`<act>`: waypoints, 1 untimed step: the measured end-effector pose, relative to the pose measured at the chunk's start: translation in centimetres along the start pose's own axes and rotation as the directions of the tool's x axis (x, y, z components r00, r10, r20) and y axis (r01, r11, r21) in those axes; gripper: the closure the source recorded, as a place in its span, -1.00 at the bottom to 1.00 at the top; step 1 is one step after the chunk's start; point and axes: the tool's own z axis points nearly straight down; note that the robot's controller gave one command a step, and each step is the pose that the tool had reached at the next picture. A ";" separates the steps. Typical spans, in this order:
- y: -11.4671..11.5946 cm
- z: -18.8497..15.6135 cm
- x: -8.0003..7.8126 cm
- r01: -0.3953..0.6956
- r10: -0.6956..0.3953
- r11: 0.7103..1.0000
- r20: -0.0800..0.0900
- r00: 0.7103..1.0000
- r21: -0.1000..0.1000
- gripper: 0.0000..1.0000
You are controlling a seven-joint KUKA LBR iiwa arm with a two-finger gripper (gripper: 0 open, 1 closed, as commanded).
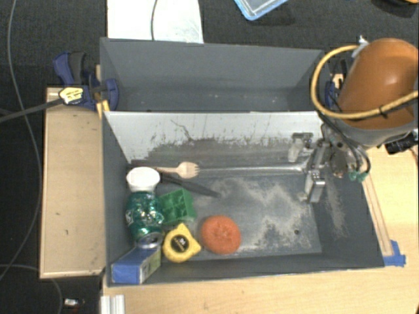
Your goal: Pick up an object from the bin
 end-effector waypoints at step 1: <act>0.0 -0.4 -0.1 0.001 -0.001 1.000 0.007 1.000 0.001 -1.00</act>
Offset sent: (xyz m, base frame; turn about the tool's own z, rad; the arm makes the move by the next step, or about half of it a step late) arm -0.0269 -0.0799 -0.0463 -0.2356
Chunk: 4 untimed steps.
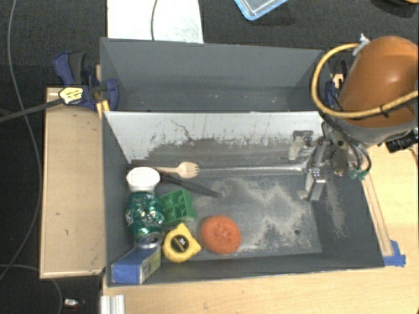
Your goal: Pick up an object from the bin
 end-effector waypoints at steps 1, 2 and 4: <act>-0.4 0.2 0.1 0.022 -0.022 1.000 0.001 1.000 0.000 -1.00; -0.7 -1.6 -2.3 0.305 -0.305 0.952 0.002 0.952 0.001 -1.00; -2.7 4.7 -1.0 0.114 -0.114 0.993 0.007 0.993 -0.001 -1.00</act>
Offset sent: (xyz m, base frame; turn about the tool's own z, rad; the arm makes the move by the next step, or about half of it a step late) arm 0.0324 -0.0061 0.0255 -0.3436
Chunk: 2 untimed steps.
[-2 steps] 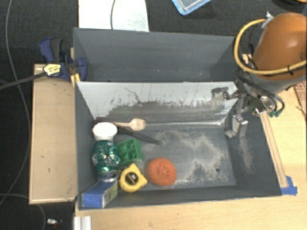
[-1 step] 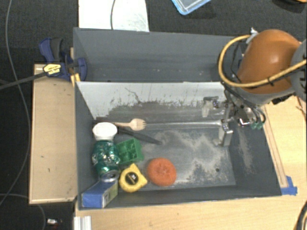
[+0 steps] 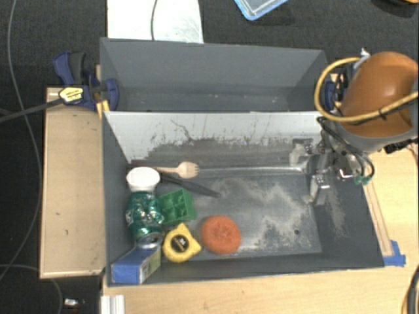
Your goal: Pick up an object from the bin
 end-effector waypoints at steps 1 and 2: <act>5.4 4.9 -0.7 -0.087 0.087 0.996 0.003 0.996 0.001 -1.00; 5.2 6.7 0.4 -0.191 0.191 0.982 0.007 0.982 0.001 -1.00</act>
Offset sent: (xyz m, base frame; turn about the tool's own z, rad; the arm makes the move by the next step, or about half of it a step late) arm -0.0201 0.0058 -0.0848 0.3057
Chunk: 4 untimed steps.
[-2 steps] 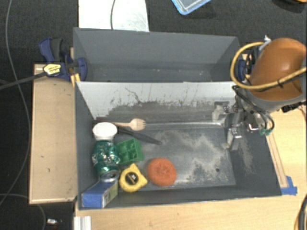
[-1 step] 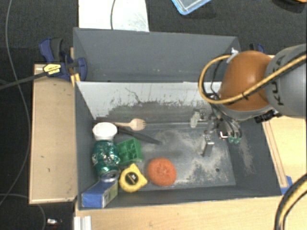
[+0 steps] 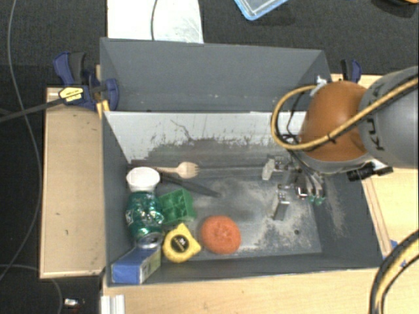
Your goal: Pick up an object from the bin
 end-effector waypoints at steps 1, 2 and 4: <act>4.9 3.4 1.5 -0.026 0.026 1.000 -0.002 1.000 0.001 -1.00; 7.1 2.5 3.7 -0.054 0.054 0.999 -0.003 0.999 0.004 -1.00; 9.8 5.8 1.7 0.027 -0.027 1.000 0.005 1.000 0.001 -1.00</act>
Offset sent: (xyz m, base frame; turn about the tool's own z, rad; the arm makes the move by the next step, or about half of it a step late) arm -0.0328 0.0737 -0.0210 0.0609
